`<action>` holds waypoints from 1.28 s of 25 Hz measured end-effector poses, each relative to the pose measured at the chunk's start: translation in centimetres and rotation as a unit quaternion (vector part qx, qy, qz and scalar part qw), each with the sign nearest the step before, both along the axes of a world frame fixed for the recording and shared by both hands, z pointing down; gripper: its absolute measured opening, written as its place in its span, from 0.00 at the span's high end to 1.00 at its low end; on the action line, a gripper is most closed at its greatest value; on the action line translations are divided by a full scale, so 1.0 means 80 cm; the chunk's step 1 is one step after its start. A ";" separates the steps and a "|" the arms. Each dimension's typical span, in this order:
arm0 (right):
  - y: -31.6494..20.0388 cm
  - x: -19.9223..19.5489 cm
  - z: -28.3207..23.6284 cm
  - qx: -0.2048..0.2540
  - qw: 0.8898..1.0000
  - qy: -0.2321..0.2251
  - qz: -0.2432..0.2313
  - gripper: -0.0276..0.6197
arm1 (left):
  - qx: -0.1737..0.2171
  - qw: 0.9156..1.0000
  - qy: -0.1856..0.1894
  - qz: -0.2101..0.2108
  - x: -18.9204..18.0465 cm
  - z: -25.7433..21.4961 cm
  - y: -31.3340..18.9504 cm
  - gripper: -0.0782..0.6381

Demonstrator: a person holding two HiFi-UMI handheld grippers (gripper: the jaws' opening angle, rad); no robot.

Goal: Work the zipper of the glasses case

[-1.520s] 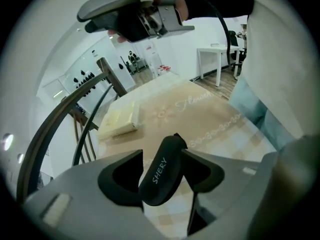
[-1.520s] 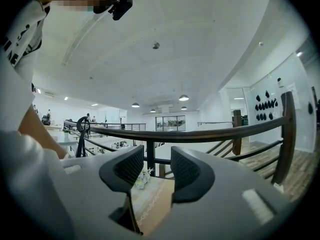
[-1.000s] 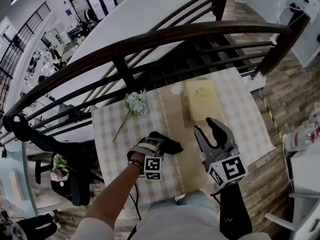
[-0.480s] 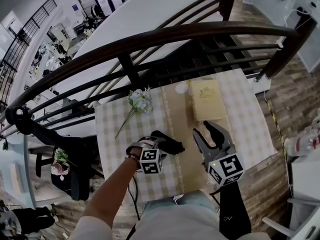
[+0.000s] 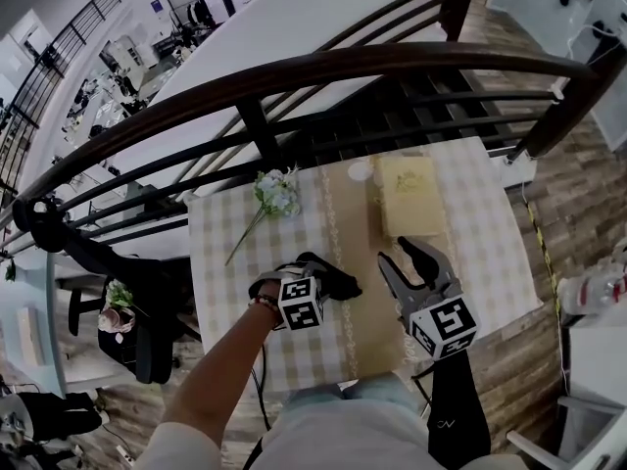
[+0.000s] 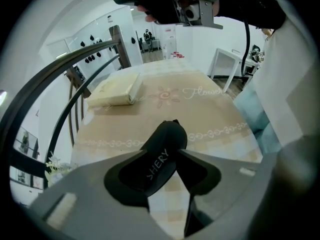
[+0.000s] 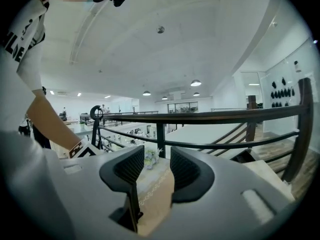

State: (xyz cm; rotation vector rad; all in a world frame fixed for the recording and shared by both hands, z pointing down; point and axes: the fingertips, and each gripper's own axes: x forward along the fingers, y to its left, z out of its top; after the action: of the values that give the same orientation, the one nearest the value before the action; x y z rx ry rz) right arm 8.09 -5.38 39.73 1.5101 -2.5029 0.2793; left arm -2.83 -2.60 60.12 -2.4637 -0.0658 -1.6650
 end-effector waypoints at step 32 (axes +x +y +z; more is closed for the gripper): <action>0.043 -0.072 0.289 -0.147 0.790 0.334 -0.493 0.78 | -0.035 0.999 -0.024 0.004 0.006 0.002 -0.003 0.62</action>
State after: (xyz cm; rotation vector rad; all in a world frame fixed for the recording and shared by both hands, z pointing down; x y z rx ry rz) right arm 2.30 -1.96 62.82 0.0054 -2.1268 -0.0545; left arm -2.35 -2.80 60.28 -2.4699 -0.1417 -1.7493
